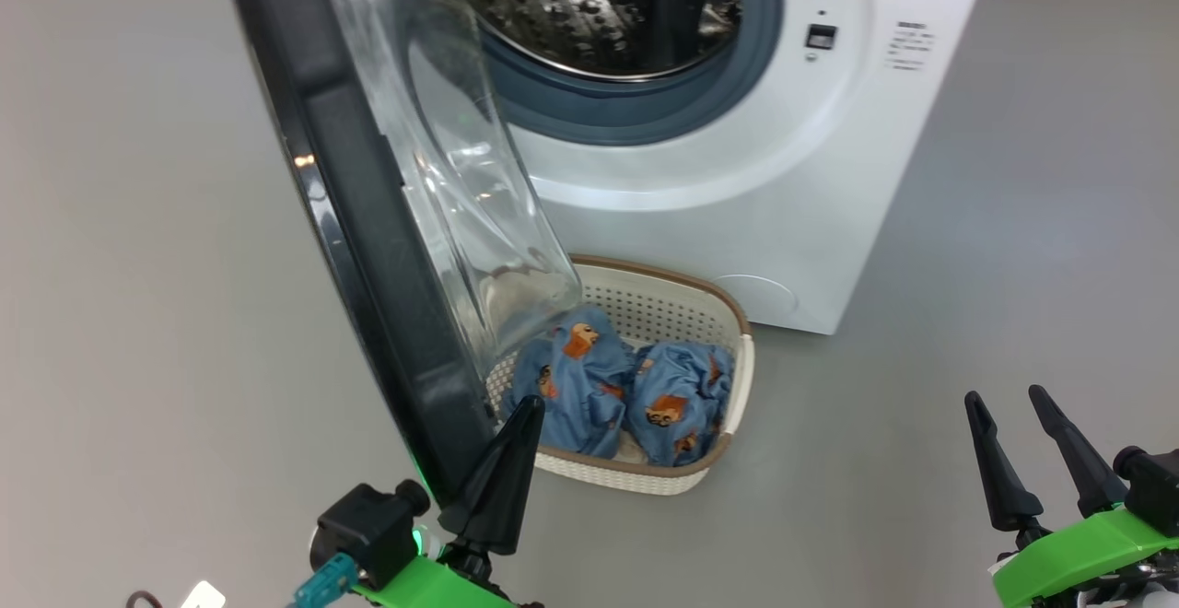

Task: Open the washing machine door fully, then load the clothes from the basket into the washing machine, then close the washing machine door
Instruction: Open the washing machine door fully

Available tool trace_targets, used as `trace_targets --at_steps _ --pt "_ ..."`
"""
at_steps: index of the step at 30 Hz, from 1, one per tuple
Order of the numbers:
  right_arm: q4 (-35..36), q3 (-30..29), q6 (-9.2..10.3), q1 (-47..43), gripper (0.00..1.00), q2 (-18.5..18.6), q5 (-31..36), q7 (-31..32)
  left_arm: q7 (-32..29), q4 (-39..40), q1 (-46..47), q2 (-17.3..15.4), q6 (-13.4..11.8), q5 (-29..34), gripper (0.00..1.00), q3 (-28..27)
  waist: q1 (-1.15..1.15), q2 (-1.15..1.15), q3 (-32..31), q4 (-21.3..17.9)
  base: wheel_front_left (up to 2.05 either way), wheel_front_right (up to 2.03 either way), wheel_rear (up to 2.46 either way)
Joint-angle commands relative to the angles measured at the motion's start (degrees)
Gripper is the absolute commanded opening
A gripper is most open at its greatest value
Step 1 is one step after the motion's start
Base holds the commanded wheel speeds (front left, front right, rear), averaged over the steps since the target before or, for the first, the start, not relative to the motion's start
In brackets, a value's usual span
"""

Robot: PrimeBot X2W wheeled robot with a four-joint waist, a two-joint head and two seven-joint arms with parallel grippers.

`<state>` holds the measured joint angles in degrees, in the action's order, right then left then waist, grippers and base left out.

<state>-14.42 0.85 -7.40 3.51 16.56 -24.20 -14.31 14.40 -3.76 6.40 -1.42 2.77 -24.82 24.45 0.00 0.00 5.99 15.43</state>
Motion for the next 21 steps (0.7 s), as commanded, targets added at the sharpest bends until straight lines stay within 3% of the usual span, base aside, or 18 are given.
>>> trace_targets --at_steps 1,11,21 --pt "1.56 1.15 -0.09 0.90 1.00 1.32 0.61 -0.69 0.60 0.64 0.98 -1.46 -1.34 0.60 0.00 -3.78 0.00 0.00 -0.09 1.95 0.00 0.00 0.00" --pt "1.64 1.31 -0.09 0.68 1.00 1.51 0.71 -0.69 0.60 0.29 -0.01 -1.97 -2.50 1.11 0.00 -5.50 0.00 0.00 0.07 6.29 0.00 0.00 0.00" --pt "1.72 1.82 -0.09 1.30 1.00 1.64 0.89 -0.69 0.60 1.05 -0.78 -3.58 -5.65 1.44 0.00 -10.15 0.00 0.00 0.96 8.75 0.00 0.00 0.00"
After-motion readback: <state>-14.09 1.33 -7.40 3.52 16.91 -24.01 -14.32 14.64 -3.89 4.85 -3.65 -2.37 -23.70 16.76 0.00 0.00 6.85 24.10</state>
